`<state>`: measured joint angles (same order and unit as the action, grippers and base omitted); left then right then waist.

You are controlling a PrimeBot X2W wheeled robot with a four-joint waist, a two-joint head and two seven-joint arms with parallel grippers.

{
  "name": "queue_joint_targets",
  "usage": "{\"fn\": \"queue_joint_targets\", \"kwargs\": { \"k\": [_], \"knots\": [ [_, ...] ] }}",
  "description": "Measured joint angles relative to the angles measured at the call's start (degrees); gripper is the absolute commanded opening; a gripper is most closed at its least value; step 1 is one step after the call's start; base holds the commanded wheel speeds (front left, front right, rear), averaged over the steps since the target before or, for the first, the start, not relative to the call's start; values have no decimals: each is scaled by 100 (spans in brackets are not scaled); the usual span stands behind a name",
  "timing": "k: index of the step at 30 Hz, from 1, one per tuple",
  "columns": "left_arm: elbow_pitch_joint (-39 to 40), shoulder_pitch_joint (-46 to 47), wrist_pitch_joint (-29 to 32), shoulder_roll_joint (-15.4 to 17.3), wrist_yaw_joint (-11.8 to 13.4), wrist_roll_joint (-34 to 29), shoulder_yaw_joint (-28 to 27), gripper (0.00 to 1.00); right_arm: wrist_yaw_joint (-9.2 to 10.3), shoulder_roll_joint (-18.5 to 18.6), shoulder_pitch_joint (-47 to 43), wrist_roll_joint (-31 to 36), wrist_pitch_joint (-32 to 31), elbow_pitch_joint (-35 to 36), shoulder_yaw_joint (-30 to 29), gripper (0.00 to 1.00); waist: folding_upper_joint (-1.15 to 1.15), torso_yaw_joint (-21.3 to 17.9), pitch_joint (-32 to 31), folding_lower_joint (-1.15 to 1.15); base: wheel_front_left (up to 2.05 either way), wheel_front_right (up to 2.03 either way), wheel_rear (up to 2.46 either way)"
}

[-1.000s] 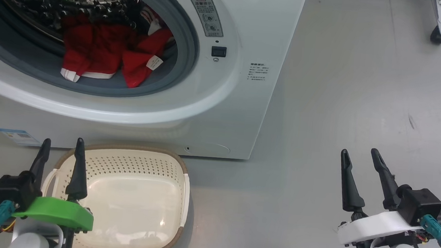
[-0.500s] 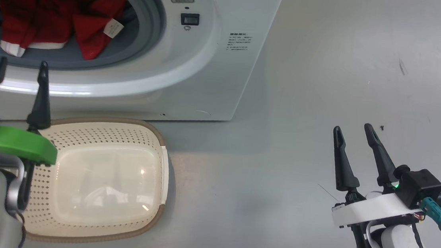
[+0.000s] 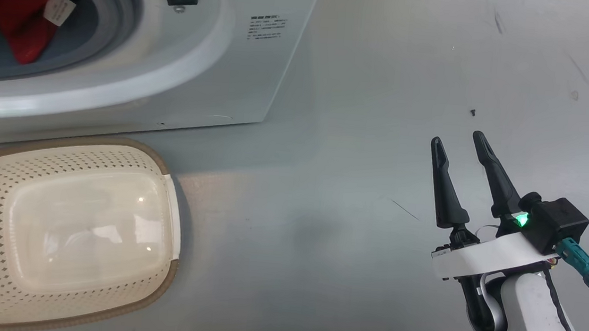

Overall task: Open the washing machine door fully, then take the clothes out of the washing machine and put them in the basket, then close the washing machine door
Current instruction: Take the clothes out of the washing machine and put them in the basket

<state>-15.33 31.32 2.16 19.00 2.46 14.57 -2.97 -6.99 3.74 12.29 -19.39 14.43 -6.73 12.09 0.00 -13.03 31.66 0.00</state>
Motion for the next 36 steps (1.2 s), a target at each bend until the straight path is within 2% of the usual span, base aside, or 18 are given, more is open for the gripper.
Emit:
{"fn": "queue_joint_targets", "kwargs": {
  "k": [10,17,36],
  "knots": [
    [-632,728,820,434,79,-354,113,100,0,-25,128,-77,1,-20,-2,100,0,-326,296,0,0,0,0],
    [-1198,1168,1330,605,138,-523,171,100,0,-57,203,-119,1,-46,13,100,0,-444,446,0,0,0,0],
    [-1964,1757,1652,710,179,-730,353,100,0,-87,299,-110,1,-118,25,100,0,-495,535,0,0,0,0]
  ]
}}
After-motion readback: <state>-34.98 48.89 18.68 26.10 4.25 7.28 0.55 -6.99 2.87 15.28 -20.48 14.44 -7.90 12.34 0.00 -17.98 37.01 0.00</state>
